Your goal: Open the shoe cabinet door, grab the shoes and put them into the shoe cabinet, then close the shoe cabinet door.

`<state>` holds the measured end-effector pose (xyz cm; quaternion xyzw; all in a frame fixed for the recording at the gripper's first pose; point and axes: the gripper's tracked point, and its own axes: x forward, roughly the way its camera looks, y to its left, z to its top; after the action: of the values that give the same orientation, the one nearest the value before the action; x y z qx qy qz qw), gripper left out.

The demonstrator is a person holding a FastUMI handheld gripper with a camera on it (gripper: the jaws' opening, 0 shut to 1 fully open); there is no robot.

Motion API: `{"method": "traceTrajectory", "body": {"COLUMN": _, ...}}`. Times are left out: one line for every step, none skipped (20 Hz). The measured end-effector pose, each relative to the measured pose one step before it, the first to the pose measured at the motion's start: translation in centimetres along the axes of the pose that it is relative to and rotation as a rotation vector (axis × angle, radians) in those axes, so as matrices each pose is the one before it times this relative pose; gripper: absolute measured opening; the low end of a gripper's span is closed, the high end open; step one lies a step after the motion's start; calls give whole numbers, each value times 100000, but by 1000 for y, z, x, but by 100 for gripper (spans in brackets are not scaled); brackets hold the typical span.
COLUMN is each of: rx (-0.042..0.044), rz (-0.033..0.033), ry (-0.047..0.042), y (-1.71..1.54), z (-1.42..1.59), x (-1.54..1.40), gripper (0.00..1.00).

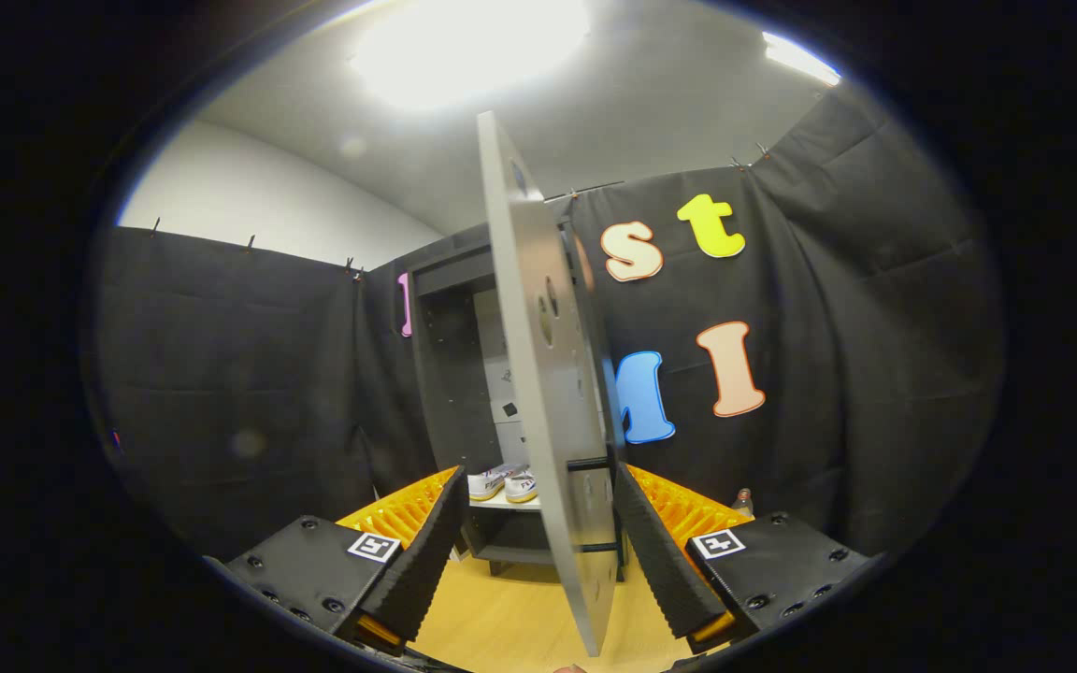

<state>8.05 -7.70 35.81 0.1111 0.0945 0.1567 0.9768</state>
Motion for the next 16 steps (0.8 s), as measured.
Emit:
{"method": "traceTrajectory", "body": {"rx": 951, "rz": -1298, "ry": -203, "y": -1220, "z": 268, "x": 21, "gripper": 97}}
{"method": "traceTrajectory", "body": {"rx": 759, "rz": -1745, "ry": 244, "y": -1249, "z": 71, "x": 137, "gripper": 97}}
{"method": "traceTrajectory", "body": {"rx": 218, "rz": -1925, "ry": 202, "y": -920, "z": -330, "x": 176, "gripper": 97}}
{"method": "traceTrajectory", "body": {"rx": -41, "rz": -1681, "ry": 781, "y": -1137, "z": -401, "x": 504, "gripper": 97}}
{"method": "traceTrajectory", "body": {"rx": 22, "rz": -744, "ry": 1094, "y": -691, "z": -481, "x": 427, "gripper": 97}}
{"method": "traceTrajectory", "body": {"rx": 308, "rz": -255, "ry": 1500, "y": -340, "z": -617, "x": 414, "gripper": 97}}
{"method": "traceTrajectory", "body": {"rx": 586, "rz": 519, "ry": 1677, "y": -163, "z": -519, "x": 505, "gripper": 97}}
{"method": "traceTrajectory", "body": {"rx": 443, "rz": 1156, "ry": 1678, "y": 12, "z": -547, "x": 537, "gripper": 97}}
{"method": "traceTrajectory", "body": {"rx": 64, "rz": 839, "ry": 1667, "y": -44, "z": -354, "x": 521, "gripper": 97}}
{"method": "traceTrajectory", "body": {"rx": -182, "rz": 1089, "ry": 1705, "y": -23, "z": -248, "x": 577, "gripper": 97}}
{"method": "traceTrajectory", "body": {"rx": 152, "rz": 2454, "ry": 1850, "y": 424, "z": -321, "x": 446, "gripper": 97}}
{"method": "traceTrajectory", "body": {"rx": 333, "rz": 1557, "ry": -336, "y": 262, "z": -9, "x": 410, "gripper": 97}}
{"method": "traceTrajectory", "body": {"rx": -608, "rz": 1936, "ry": 1093, "y": 368, "z": -361, "x": 90, "gripper": 97}}
{"method": "traceTrajectory", "body": {"rx": -566, "rz": 1334, "ry": -217, "y": 511, "z": -177, "x": -157, "gripper": 97}}
{"method": "traceTrajectory", "body": {"rx": -903, "rz": 1193, "ry": 683, "y": 301, "z": -67, "x": 117, "gripper": 97}}
{"method": "traceTrajectory", "body": {"rx": -308, "rz": 1080, "ry": -225, "y": 329, "z": 118, "x": 10, "gripper": 96}}
